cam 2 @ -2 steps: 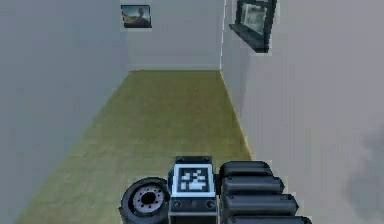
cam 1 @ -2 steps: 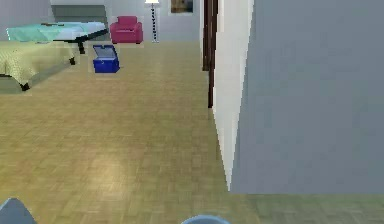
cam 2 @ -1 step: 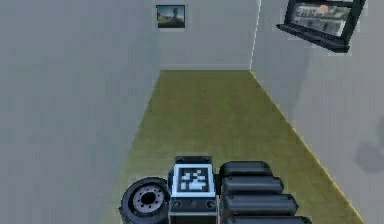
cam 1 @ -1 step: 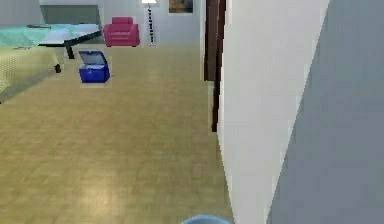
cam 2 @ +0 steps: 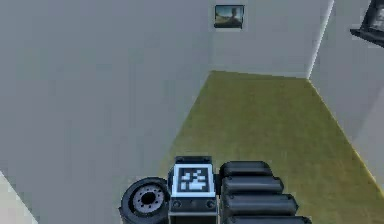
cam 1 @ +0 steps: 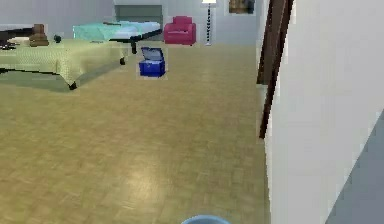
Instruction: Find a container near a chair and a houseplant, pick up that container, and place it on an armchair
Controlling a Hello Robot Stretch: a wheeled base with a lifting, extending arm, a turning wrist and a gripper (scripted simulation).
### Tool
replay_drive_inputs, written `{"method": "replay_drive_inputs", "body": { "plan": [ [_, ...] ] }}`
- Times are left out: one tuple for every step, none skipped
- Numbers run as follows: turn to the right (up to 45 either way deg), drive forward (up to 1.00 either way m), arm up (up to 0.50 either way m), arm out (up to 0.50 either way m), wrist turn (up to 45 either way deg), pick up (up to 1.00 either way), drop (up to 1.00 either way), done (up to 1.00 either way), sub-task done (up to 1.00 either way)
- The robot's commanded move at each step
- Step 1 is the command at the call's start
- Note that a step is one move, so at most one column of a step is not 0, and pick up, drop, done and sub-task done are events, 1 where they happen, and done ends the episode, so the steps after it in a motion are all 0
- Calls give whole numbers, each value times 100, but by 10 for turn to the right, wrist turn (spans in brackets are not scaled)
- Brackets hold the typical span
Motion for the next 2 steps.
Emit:
{"method": "replay_drive_inputs", "body": {
  "plan": [
    [0, 100, 0, 0, 0, 0, 0, 0, 0],
    [0, 100, 0, 0, 0, 0, 0, 0, 0]
  ]
}}
